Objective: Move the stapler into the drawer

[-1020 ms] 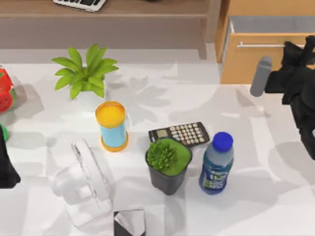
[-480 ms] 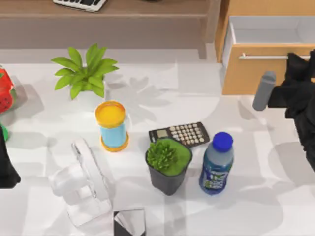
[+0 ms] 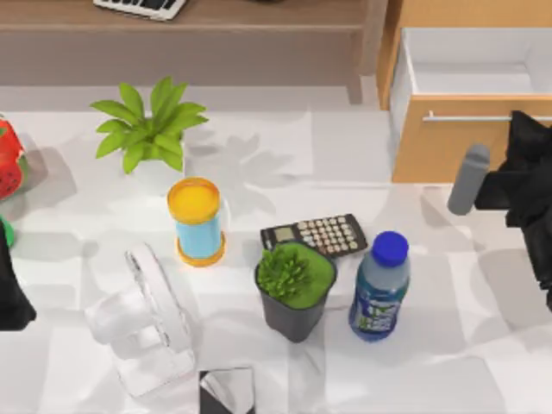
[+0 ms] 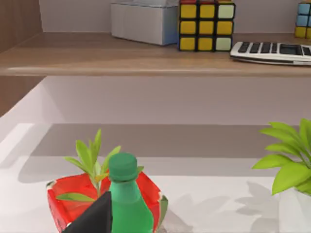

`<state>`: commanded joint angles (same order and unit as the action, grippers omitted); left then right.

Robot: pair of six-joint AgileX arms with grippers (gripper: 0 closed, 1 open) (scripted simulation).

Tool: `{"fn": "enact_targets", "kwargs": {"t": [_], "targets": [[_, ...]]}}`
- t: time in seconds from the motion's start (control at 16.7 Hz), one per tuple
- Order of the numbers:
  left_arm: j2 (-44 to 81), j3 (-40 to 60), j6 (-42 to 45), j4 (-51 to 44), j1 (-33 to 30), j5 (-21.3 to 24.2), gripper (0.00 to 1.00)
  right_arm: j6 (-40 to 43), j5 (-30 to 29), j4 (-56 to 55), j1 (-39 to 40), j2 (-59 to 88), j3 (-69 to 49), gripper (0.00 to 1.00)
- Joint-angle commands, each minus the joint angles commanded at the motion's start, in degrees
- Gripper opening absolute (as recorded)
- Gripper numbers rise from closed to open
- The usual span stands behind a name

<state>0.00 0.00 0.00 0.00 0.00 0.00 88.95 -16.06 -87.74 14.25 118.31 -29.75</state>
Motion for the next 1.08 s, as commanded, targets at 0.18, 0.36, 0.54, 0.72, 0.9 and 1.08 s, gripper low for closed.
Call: {"fn": "enact_targets", "kwargs": {"t": [0.18, 0.36, 0.54, 0.72, 0.9, 1.08], "targets": [[0.0, 0.0, 0.0, 0.0, 0.0, 0.0, 1.0, 0.09, -0.54, -1.59, 0.97, -0.33, 2.31, 0.0], [0.0, 0.0, 0.0, 0.0, 0.0, 0.0, 1.0, -0.09, -2.35, -5.67, 2.55, -1.85, 8.3, 0.0], [0.0, 0.0, 0.0, 0.0, 0.0, 0.0, 1.0, -0.12, -3.98, -9.52, 4.07, -3.59, 13.37, 0.0], [0.0, 0.0, 0.0, 0.0, 0.0, 0.0, 1.0, -0.1, -4.26, -10.14, 4.32, -3.89, 14.12, 0.0], [0.0, 0.0, 0.0, 0.0, 0.0, 0.0, 1.0, -0.1, -4.26, -10.14, 4.32, -3.89, 14.12, 0.08], [0.0, 0.0, 0.0, 0.0, 0.0, 0.0, 1.0, -0.1, -4.26, -10.14, 4.32, -3.89, 14.12, 0.3]]}}
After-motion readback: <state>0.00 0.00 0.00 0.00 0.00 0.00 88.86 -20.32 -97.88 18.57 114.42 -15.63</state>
